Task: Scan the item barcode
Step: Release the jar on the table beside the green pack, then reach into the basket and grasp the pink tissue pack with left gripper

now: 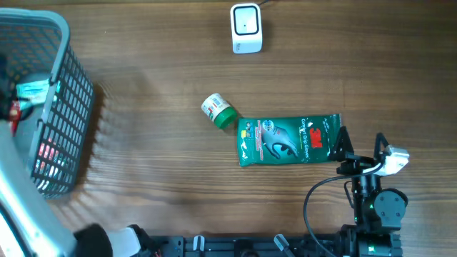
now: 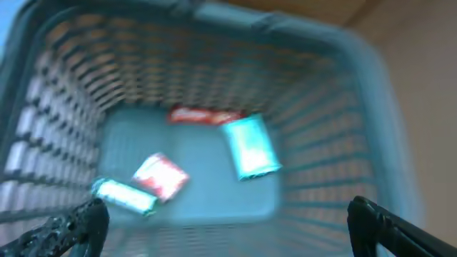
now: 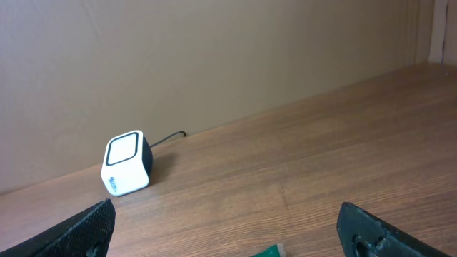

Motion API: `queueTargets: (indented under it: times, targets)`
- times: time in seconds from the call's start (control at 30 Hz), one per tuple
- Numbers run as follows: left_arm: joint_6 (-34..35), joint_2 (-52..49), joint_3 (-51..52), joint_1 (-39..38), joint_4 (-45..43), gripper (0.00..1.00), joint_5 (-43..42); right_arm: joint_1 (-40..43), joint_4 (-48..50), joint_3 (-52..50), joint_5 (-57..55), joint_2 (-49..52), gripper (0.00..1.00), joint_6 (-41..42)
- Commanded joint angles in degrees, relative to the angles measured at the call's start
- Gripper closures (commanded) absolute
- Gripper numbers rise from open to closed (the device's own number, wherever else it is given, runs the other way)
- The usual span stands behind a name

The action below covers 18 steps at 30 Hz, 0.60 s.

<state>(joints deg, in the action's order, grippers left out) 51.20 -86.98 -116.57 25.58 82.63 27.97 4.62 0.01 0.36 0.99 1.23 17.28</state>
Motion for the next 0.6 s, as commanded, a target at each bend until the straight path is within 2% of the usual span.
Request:
queueTargets:
  times: [0.0,0.1,0.2,0.37,0.47,0.57]
  targets:
    - [-8.0,-4.8,2.5,9.8,3.8,0.0,-10.6,-0.2,0.3,-0.1,-0.4,-0.3,0.0,-0.7]
    - [-17.2,-5.4,10.4,11.9,-0.5,0.0,-10.1,-0.2,0.3,-0.1,-0.4,-0.3,0.0,-0.6]
    - [-20.8,-5.4,19.6,12.9,-7.6,0.0,-10.5,-0.2,0.3,-0.1,-0.4,-0.3,0.0,-0.6]
    - [-32.0,-5.5,32.7,13.6,-20.5,0.0,-12.7,-0.2,0.3,-0.1,-0.4,-0.3,0.0,-0.6]
    - [-32.8,-5.7,35.8,16.0,-23.9,0.0,-13.1,-0.2,0.3,-0.1,-0.4,-0.3,0.0,-0.6]
    - [-34.8,-7.1,37.2,19.9,-25.9,0.0,-20.1,-0.2,0.3,-0.1,-0.4,-0.3,0.0,-0.6]
